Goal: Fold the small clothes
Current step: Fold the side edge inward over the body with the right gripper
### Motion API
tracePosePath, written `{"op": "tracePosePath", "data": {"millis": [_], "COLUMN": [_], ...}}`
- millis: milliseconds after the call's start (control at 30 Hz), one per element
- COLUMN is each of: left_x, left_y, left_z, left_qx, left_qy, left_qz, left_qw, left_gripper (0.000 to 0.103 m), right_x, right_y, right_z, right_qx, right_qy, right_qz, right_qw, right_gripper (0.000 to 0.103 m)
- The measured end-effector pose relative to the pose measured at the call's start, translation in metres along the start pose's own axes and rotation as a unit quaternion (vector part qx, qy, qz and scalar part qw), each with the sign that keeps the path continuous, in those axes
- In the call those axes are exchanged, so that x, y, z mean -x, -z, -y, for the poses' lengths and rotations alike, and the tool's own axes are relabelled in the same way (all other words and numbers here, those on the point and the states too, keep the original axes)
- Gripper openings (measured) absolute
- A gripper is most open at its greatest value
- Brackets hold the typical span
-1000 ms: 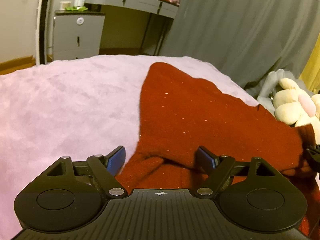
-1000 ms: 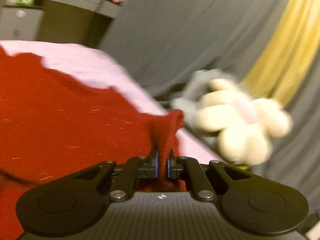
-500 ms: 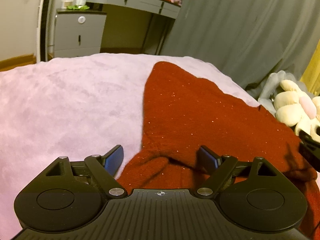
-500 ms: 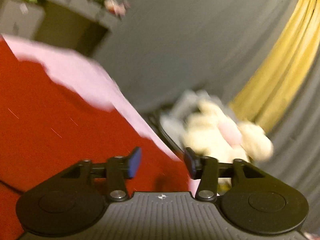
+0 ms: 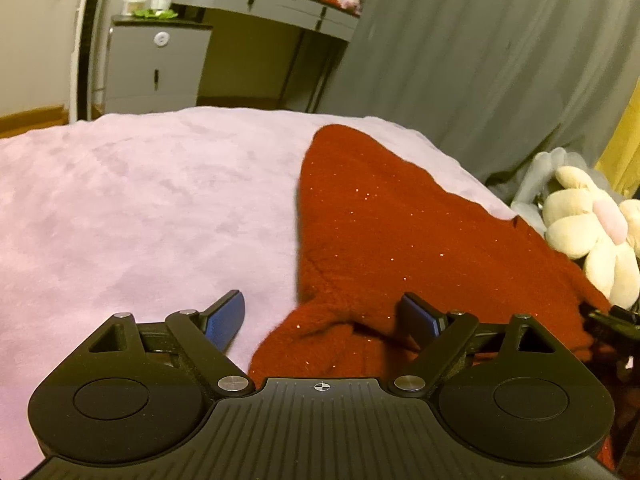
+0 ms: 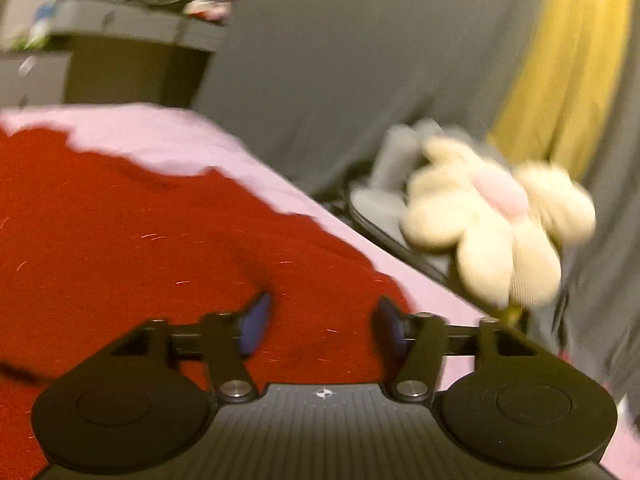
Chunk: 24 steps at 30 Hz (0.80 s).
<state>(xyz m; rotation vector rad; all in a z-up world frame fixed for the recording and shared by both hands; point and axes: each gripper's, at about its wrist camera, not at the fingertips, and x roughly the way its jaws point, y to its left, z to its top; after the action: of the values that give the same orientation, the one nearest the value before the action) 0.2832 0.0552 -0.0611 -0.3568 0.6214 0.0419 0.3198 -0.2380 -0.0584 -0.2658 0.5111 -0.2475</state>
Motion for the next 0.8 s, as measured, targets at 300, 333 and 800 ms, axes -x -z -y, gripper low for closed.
{"op": "tracePosePath", "data": {"millis": [300, 333, 800], "left_x": [0.000, -0.003, 0.032], "left_y": [0.003, 0.004, 0.002], "left_z": [0.005, 0.004, 0.002], "left_qx": [-0.027, -0.030, -0.104], "left_qy": [0.003, -0.004, 0.020], "left_qz": [0.008, 0.005, -0.095], "left_qw": [0.9996, 0.9995, 0.9898], "left_gripper": [0.090, 0.090, 0.090], "right_x": [0.060, 0.059, 0.180], "right_y": [0.015, 0.023, 0.104], "right_z": [-0.021, -0.022, 0.090], "right_qx": [0.009, 0.025, -0.105], "right_qy": [-0.108, -0.098, -0.127], "right_qz": [0.020, 0.023, -0.174], "right_qw": [0.994, 0.995, 0.971], "right_gripper": [0.026, 0.025, 0.036]}}
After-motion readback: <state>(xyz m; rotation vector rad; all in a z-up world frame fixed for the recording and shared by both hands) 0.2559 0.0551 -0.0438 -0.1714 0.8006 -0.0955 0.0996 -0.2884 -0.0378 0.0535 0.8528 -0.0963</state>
